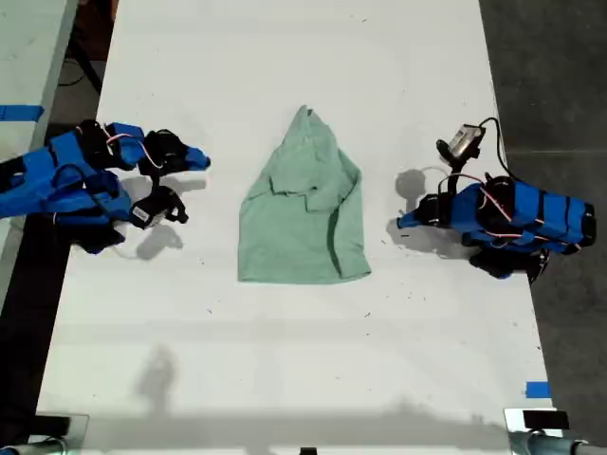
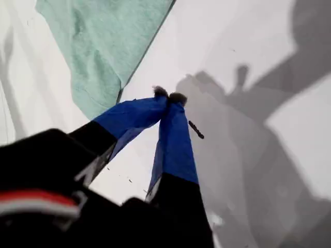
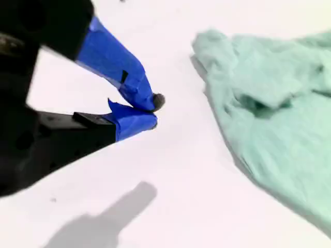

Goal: Fold t shirt

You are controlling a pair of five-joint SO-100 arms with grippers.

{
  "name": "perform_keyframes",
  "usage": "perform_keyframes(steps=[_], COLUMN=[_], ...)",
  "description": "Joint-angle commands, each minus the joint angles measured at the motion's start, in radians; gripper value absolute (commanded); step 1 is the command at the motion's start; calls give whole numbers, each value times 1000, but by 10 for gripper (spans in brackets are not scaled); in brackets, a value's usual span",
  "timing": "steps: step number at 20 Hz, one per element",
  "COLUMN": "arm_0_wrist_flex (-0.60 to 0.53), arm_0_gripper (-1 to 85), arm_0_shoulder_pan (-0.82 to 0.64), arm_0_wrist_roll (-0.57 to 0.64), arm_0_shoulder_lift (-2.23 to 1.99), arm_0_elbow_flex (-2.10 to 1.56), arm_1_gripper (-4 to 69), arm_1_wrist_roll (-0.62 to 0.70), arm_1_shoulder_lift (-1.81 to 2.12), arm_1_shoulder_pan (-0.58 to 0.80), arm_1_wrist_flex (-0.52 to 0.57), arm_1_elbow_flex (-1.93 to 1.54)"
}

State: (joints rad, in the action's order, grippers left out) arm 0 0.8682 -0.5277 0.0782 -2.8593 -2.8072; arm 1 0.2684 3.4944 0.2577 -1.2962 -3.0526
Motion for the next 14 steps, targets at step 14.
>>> perform_keyframes(steps=[14], arm_0_wrist_flex=[-3], arm_0_gripper=[199], arm_0_shoulder_pan=[499], arm_0_wrist_roll=[-230], arm_0_shoulder_lift=[1025], arm_0_elbow_flex=[638], arm_1_gripper=[8], arm_1_wrist_roll=[3], arm_1_shoulder_lift=[14], arm_1_shoulder_pan=[-11], arm_1_wrist_flex=[8], arm_1_elbow_flex=[-55])
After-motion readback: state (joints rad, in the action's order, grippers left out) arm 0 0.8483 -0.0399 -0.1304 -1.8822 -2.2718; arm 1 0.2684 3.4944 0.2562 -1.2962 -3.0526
